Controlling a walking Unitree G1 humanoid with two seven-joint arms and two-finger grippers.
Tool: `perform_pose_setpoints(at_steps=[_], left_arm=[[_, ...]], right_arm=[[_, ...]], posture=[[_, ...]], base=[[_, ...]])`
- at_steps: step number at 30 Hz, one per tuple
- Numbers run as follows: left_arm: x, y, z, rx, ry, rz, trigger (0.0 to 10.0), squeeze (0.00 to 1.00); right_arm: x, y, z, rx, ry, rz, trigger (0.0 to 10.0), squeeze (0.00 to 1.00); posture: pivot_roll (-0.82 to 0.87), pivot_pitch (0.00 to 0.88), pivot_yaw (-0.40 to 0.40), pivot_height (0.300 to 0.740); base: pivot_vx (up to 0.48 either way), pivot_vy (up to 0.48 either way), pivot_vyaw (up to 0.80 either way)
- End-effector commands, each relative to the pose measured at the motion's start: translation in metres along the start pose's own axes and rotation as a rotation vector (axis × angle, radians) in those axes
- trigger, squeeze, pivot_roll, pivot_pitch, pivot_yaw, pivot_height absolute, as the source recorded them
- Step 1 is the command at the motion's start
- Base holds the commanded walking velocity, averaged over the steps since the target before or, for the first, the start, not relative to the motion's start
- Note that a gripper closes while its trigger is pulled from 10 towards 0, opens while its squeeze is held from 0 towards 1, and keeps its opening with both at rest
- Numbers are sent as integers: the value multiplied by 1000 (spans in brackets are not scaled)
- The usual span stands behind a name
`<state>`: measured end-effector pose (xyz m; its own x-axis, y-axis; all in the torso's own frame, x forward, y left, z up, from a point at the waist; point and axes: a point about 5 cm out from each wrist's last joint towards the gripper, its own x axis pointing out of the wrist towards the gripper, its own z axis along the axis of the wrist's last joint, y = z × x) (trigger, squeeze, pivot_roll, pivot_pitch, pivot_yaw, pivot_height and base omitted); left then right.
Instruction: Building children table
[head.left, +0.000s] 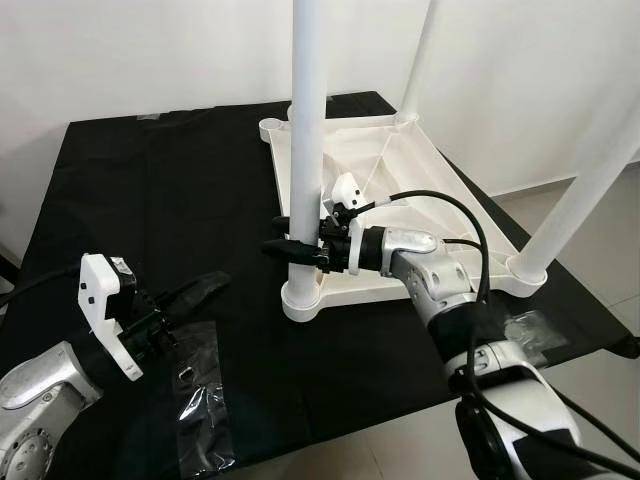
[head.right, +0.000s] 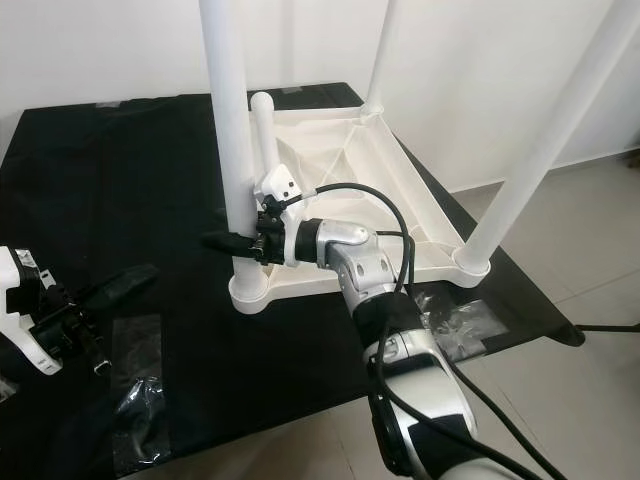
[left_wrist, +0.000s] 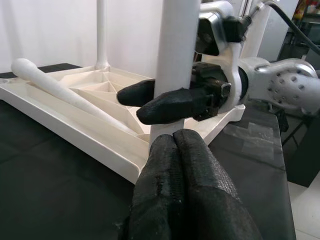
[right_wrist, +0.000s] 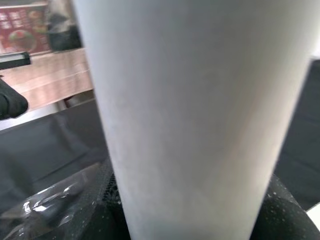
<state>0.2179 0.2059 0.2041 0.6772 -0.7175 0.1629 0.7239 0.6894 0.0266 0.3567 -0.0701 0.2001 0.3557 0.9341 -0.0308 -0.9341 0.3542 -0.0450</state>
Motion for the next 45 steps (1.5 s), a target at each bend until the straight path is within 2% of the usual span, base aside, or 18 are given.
perform_pose_setpoints(at_steps=[1, 4, 5, 6, 7, 12, 20, 21, 24, 25, 31, 32, 35, 36, 37, 42, 43, 45], left_arm=[[0, -2, -1, -3, 2, -5, 10000, 0], [0, -2, -1, -3, 2, -6, 10000, 0], [-1, -1, -1, -2, 2, -6, 10000, 0], [-1, -1, -1, -1, 2, -5, 10000, 0], [-1, 0, -1, -1, 1, -4, 10000, 0], [0, 2, -2, 3, 5, -6, 10000, 0], [0, 2, -2, 5, 1, -2, 10000, 0], [0, 3, -2, 6, 2, 0, 10000, 0], [0, 3, -2, 6, 2, -1, 10000, 0], [0, 3, -2, 6, 3, -3, 10000, 0], [1, 4, -3, 6, 4, -3, 10000, 0], [1, 4, -3, 6, 3, -2, 10000, 0], [2, 4, -3, 6, 3, -2, 10000, 0], [2, 4, -3, 6, 2, -2, 10000, 0], [2, 4, -3, 6, 2, -2, 10000, 0], [2, 3, -3, 4, 1, -3, 10000, 0], [2, 2, -3, 4, 2, -3, 10000, 0], [2, 2, -3, 4, 2, -3, 10000, 0]], right_arm=[[-10, -1, -14, 50, 31, -80, 0, 0], [-11, 7, -24, 69, 62, -170, 0, 0], [-7, 12, -32, 106, 83, -309, 0, 0], [-6, 18, -42, 139, 94, -602, 0, 0], [-1, 40, -52, 179, 103, -686, 0, 0], [21, 79, -66, 203, 129, -607, 0, 0], [23, 75, -58, 156, 137, -602, 0, 0], [25, 81, -54, 168, 141, -603, 10000, 0], [27, 83, -51, 168, 135, -593, 10000, 0], [27, 80, -42, 168, 101, -564, 10000, 1000], [27, 68, -18, 152, -7, -445, 10000, 1000], [24, 62, -8, 133, -33, -296, 10000, 1000], [22, 58, -2, 119, -44, -214, 10000, 1000], [21, 58, 0, 118, -40, -169, 10000, 882], [20, 60, 1, 103, -33, -109, 10000, 31], [10, 31, 11, -37, 18, 29, 10000, 0], [11, 24, 11, -38, 26, 32, 2039, 0], [11, 17, 12, -31, 33, 42, 2039, 0]], posture=[[57, 108, -54, 740], [50, 107, -58, 740], [47, 106, -63, 740], [38, 106, -62, 740], [32, 105, -56, 740], [36, 92, -46, 740], [41, 92, -55, 740], [43, 92, -47, 740], [43, 92, -47, 740], [50, 90, -42, 740], [60, 88, -46, 740], [61, 88, -50, 740], [61, 88, -50, 740], [61, 88, -50, 740], [57, 88, -48, 740], [66, 89, -49, 740], [73, 89, -52, 740], [73, 89, -52, 740]], base=[[0, 0, 0], [0, 0, 0], [0, 0, 0], [0, 0, 0], [0, 0, 0], [0, 0, 0], [0, 0, 0], [0, 0, 0], [0, 0, 0], [0, 0, 0], [0, 0, 0], [0, 0, 0], [0, 0, 0], [0, 0, 0], [0, 0, 0], [0, 0, 0], [0, 0, 0], [0, 0, 0]])
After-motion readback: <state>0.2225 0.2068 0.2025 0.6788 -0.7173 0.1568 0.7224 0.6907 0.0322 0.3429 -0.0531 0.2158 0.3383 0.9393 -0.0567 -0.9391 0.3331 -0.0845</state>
